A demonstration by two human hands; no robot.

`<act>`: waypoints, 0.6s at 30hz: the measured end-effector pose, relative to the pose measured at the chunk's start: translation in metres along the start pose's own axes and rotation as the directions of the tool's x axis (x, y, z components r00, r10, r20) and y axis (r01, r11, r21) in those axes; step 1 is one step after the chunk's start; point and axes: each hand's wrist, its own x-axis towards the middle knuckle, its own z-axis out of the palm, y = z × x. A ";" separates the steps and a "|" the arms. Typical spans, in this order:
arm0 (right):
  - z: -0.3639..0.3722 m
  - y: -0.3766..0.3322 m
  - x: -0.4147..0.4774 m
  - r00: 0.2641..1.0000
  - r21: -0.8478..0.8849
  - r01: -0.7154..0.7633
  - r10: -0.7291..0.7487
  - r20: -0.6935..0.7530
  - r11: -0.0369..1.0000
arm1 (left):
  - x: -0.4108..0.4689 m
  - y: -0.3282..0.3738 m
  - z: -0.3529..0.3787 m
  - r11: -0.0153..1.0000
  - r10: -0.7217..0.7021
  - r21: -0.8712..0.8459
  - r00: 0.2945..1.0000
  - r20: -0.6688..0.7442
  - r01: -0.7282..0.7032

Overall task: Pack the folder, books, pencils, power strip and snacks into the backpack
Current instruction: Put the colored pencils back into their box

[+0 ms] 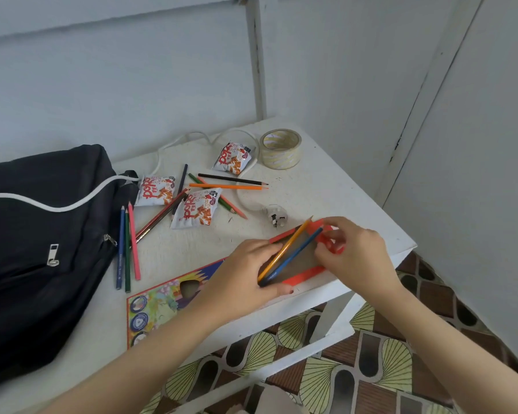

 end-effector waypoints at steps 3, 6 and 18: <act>-0.004 0.005 0.004 0.998 0.075 -0.053 0.055 -0.026 0.996 | -0.004 -0.007 0.001 0.999 0.020 0.043 0.999 -0.025 -0.019; -0.005 0.014 0.008 0.999 0.050 -0.029 0.031 -0.039 0.998 | -0.005 -0.009 0.001 0.990 0.080 0.119 0.997 -0.025 -0.076; -0.001 0.034 0.007 0.947 -0.162 0.322 -0.317 0.057 0.933 | -0.008 -0.013 0.007 0.970 0.119 0.227 0.983 -0.143 -0.085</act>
